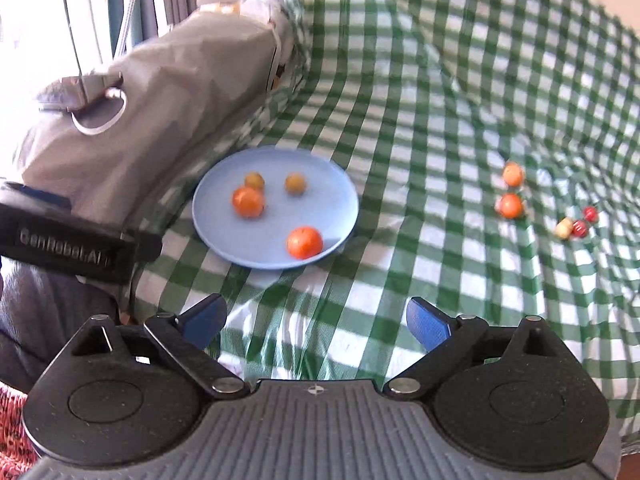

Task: Organize fruits
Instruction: 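Lower both tan fruits onto the blue plate and open both tools, then move both tools back toward the remaining fruits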

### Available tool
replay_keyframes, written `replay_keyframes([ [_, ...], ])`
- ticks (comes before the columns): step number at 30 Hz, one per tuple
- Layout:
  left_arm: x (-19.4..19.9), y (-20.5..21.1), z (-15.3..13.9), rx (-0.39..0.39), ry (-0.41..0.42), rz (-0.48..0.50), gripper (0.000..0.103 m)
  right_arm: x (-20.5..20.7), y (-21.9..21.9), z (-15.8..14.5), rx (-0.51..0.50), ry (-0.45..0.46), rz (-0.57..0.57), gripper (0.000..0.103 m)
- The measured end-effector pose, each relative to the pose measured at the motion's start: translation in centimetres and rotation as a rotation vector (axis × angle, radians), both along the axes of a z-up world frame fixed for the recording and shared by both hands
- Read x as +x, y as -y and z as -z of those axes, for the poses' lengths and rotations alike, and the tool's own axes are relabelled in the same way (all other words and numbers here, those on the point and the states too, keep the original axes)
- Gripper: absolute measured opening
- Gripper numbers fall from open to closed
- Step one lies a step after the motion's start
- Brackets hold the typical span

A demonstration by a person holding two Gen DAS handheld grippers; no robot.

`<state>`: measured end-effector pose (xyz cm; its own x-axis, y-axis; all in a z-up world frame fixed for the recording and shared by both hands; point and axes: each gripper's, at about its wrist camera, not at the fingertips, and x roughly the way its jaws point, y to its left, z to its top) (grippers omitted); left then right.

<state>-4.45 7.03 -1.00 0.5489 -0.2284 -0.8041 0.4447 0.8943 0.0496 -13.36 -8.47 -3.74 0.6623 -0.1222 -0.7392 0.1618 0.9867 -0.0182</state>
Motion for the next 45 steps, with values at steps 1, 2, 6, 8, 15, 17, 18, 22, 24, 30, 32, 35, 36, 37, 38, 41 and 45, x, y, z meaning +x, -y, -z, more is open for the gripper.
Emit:
replay_keyframes([
  [1, -0.4, -0.1, -0.5, -0.008, 0.015, 0.000, 0.103, -0.4, -0.1, -0.3, -0.002, 0.012, 0.002, 0.097],
  [2, -0.7, -0.2, -0.8, -0.014, 0.026, -0.001, 0.103, -0.8, -0.2, -0.5, -0.004, 0.024, 0.002, 0.097],
  [6, -1.7, -0.1, -1.8, -0.017, 0.052, 0.000, 0.103, -2.2, -0.5, -1.2, -0.018, 0.071, -0.003, 0.098],
  [8, -2.2, 0.0, -2.1, -0.017, 0.056, 0.003, 0.103, -2.9, -0.5, -1.5, -0.022, 0.089, 0.003, 0.099],
  [15, -3.7, 0.3, -3.1, -0.018, 0.093, 0.022, 0.103, -4.4, -0.3, -2.5, -0.021, 0.132, 0.029, 0.099],
  [17, -3.9, 0.3, -3.2, -0.019, 0.098, 0.025, 0.103, -4.7, -0.4, -2.7, -0.021, 0.141, 0.032, 0.099],
  [18, -4.0, 0.4, -3.3, -0.018, 0.101, 0.026, 0.103, -4.9, -0.4, -2.7, -0.022, 0.145, 0.032, 0.099],
  [22, -4.4, 0.5, -3.5, -0.014, 0.111, 0.032, 0.103, -5.1, -0.3, -2.8, -0.021, 0.155, 0.035, 0.099],
  [24, -4.5, 0.6, -3.5, -0.011, 0.113, 0.034, 0.103, -5.2, -0.3, -2.8, -0.019, 0.157, 0.040, 0.099],
  [30, -4.6, 0.7, -3.6, -0.007, 0.118, 0.039, 0.103, -5.4, -0.1, -2.7, -0.008, 0.158, 0.053, 0.099],
  [32, -4.4, 0.7, -3.6, -0.005, 0.116, 0.037, 0.103, -5.4, 0.0, -2.7, -0.004, 0.158, 0.055, 0.099],
  [35, -4.1, 0.7, -3.5, -0.007, 0.108, 0.032, 0.103, -5.3, 0.2, -2.6, 0.003, 0.156, 0.057, 0.099],
  [36, -4.0, 0.7, -3.4, -0.007, 0.105, 0.031, 0.103, -5.3, 0.2, -2.5, 0.006, 0.155, 0.059, 0.099],
  [37, -3.9, 0.7, -3.4, -0.006, 0.103, 0.031, 0.103, -5.2, 0.3, -2.4, 0.009, 0.153, 0.061, 0.099],
  [38, -3.8, 0.8, -3.3, -0.003, 0.102, 0.031, 0.103, -5.2, 0.3, -2.4, 0.013, 0.150, 0.062, 0.099],
  [41, -3.5, 1.1, -3.1, 0.009, 0.100, 0.034, 0.103, -4.9, 0.5, -2.1, 0.026, 0.143, 0.070, 0.099],
  [45, -2.8, 1.7, -2.9, 0.016, 0.087, 0.032, 0.103, -4.5, 1.1, -1.7, 0.049, 0.134, 0.093, 0.099],
])
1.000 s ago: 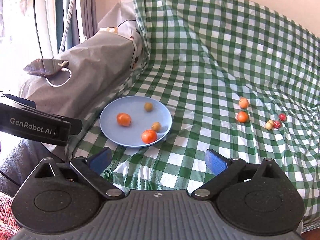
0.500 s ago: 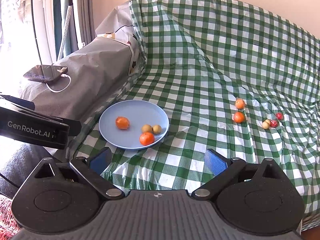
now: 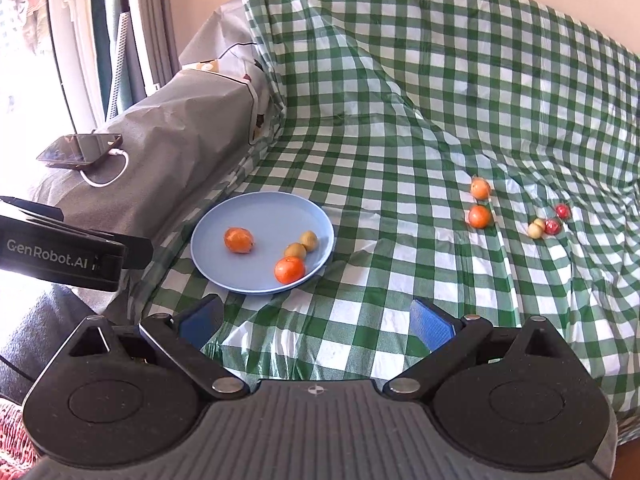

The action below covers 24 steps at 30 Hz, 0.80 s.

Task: Organize fruits
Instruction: 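Move both tools back toward the remaining fruits, then grasp an orange with the left tool while the right tool grasps a tan fruit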

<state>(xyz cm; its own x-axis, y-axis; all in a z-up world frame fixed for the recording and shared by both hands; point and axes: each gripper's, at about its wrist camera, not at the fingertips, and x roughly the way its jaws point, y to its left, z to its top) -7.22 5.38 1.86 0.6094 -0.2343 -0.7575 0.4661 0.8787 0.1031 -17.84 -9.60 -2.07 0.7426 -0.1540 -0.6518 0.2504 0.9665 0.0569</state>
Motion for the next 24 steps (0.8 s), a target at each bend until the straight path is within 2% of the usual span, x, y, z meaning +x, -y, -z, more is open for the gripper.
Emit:
replay_keyframes([
  [6, 1.6, 2.3, 0.6, 0.017, -0.032, 0.016, 0.103, 0.3, 2.0, 0.8, 0.037, -0.009, 0.065, 0.099],
  [12, 3.3, 7.1, 1.0, 0.013, -0.043, 0.063, 0.103, -0.4, 6.9, 2.1, 0.053, -0.008, 0.222, 0.099],
  [19, 6.0, 16.4, 2.5, -0.004, -0.052, 0.174, 0.103, -0.9, 15.8, 4.0, 0.034, -0.004, 0.409, 0.099],
  [24, 9.2, 25.2, 5.3, 0.000, -0.069, 0.266, 0.103, 0.8, 23.0, 6.3, 0.015, 0.013, 0.486, 0.099],
])
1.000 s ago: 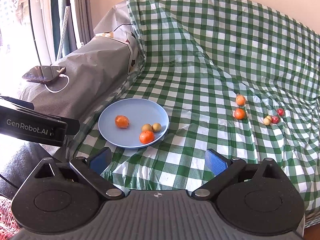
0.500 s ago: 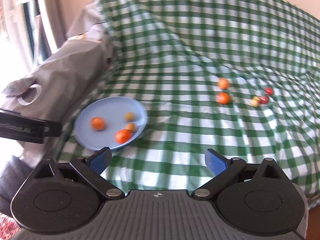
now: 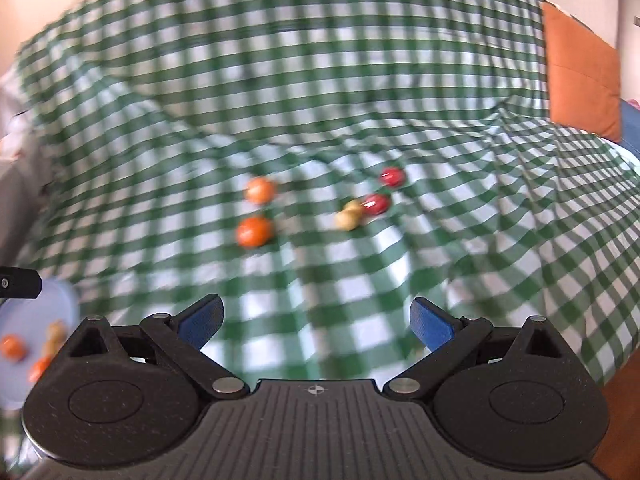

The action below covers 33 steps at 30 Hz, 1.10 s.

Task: Organize fruits
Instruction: 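Grasp an orange with the left tool while the right tool grasps a tan fruit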

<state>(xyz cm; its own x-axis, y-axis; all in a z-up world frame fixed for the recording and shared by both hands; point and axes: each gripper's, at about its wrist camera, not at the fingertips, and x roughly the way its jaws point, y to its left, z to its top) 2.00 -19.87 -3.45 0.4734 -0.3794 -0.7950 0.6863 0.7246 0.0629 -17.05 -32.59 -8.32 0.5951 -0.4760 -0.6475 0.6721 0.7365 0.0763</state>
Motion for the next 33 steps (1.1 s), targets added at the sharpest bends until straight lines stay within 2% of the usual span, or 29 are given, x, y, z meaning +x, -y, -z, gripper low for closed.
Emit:
replay_keyframes([
  [3, 2.2, 5.6, 2.4, 0.000, -0.025, 0.059, 0.103, 2.3, 4.1, 2.2, -0.007, -0.001, 0.016, 0.099],
  [6, 4.0, 10.7, 5.6, 0.038, -0.036, 0.140, 0.103, 5.0, 7.8, 4.6, -0.021, -0.023, 0.006, 0.094],
  [8, 5.0, 13.3, 7.7, 0.067, -0.042, 0.179, 0.103, 6.8, 10.1, 6.2, -0.006, -0.044, -0.004, 0.079],
  [11, 6.4, 15.9, 10.0, 0.086, -0.059, 0.206, 0.103, 9.1, 12.8, 8.1, 0.042, -0.046, -0.014, 0.076],
  [17, 8.6, 18.8, 12.7, 0.130, -0.110, 0.208, 0.102, 12.9, 14.9, 10.7, 0.028, -0.076, -0.030, 0.076],
  [18, 8.7, 18.9, 12.8, 0.121, -0.110, 0.208, 0.101, 13.2, 14.9, 11.0, 0.005, -0.073, -0.029, 0.072],
  [19, 8.6, 18.9, 12.6, 0.102, -0.107, 0.212, 0.088, 13.5, 14.9, 11.0, -0.016, -0.069, -0.032, 0.053],
  [20, 8.5, 18.8, 12.4, 0.083, -0.121, 0.230, 0.052, 13.7, 14.8, 11.0, -0.031, -0.061, -0.046, 0.029],
  [21, 8.3, 18.8, 12.2, 0.077, -0.141, 0.244, 0.038, 13.8, 14.4, 10.9, -0.044, -0.070, -0.054, 0.029],
  [24, 7.0, 18.0, 11.1, 0.055, -0.102, 0.261, 0.039, 13.4, 13.8, 10.5, -0.054, -0.098, -0.012, 0.029],
  [27, 5.8, 16.0, 9.8, 0.045, -0.106, 0.250, 0.039, 11.7, 13.0, 9.6, 0.000, -0.099, 0.032, 0.029],
  [33, 2.2, 7.5, 4.9, -0.010, -0.160, 0.153, 0.039, 6.8, 7.9, 6.0, 0.017, -0.050, 0.041, 0.029],
])
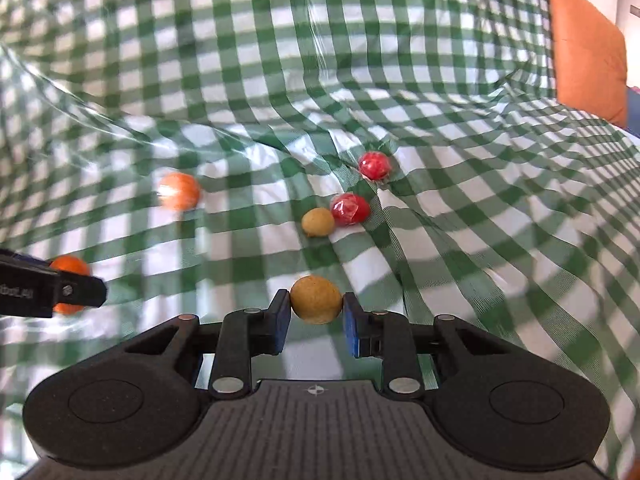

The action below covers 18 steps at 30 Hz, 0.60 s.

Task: Organize fruits
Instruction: 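Grasp an orange with the left tool while the right tool grasps a tan fruit, then carry the orange and tan fruit over the blue plate and open both tools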

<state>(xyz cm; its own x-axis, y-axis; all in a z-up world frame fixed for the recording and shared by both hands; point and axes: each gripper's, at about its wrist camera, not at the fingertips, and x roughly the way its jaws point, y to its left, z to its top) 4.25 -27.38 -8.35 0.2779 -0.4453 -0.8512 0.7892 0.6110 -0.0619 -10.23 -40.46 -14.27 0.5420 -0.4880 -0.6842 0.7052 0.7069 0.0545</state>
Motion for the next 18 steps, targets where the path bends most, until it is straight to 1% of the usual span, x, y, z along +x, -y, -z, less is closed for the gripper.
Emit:
replay_keyframes([
  [4, -3.0, -7.4, -3.6, 0.000, -0.017, -0.062, 0.039, -2.8, -4.9, -3.5, -0.003, 0.044, -0.052, 0.029],
  [9, -6.0, -16.2, -6.9, 0.017, 0.028, -0.157, 0.039, -5.1, -11.8, -7.6, 0.017, 0.087, -0.190, 0.029],
  [10, -6.5, -17.8, -7.4, 0.024, 0.033, -0.181, 0.039, -5.4, -13.1, -8.4, 0.021, 0.095, -0.218, 0.029],
  [12, -7.3, -20.6, -7.9, 0.040, 0.018, -0.236, 0.039, -5.8, -15.9, -9.8, 0.038, 0.110, -0.280, 0.029],
  [14, -8.1, -23.4, -8.2, 0.034, -0.001, -0.276, 0.039, -6.0, -18.5, -11.0, 0.055, 0.121, -0.338, 0.029],
  [18, -9.8, -27.8, -8.9, 0.021, 0.034, -0.328, 0.039, -6.6, -23.8, -12.9, 0.062, 0.139, -0.446, 0.029],
])
